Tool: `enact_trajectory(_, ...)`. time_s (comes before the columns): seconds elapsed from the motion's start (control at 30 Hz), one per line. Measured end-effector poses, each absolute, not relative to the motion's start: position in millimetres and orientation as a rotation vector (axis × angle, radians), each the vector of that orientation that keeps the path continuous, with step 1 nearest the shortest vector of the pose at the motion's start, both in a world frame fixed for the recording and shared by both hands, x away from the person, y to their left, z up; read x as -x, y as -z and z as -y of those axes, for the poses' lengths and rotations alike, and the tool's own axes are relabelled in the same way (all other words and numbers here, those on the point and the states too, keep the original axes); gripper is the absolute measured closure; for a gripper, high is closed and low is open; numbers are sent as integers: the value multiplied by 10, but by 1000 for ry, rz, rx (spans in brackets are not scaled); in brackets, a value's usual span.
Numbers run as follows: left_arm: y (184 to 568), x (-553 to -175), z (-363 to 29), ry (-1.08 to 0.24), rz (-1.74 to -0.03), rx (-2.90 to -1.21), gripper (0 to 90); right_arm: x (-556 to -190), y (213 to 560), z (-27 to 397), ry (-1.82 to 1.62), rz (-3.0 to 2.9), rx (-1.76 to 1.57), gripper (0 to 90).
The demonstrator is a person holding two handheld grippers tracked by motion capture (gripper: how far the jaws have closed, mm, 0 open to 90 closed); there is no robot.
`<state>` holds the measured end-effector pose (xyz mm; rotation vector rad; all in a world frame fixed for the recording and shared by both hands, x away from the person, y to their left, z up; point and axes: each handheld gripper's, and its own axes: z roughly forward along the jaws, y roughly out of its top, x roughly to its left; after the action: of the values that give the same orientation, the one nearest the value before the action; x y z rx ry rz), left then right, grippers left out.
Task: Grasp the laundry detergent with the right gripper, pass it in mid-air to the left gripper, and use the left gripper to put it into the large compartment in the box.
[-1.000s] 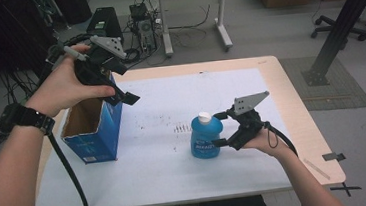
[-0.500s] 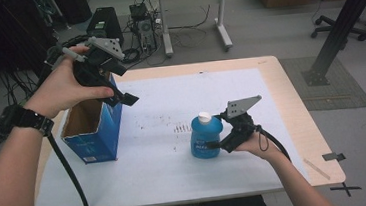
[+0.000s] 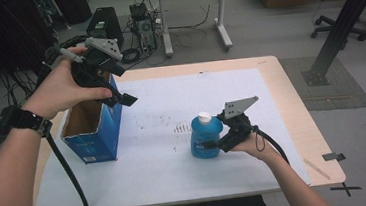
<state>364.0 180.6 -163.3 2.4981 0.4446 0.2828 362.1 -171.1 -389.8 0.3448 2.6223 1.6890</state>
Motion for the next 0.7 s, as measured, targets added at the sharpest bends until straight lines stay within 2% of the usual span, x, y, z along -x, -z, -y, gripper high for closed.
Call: enact_trajectory(0.7, 1616, -3605, -1830, -286, -449, -2490, 31, -3653, 3937, 1706, -1699, -2625, -337, 241)
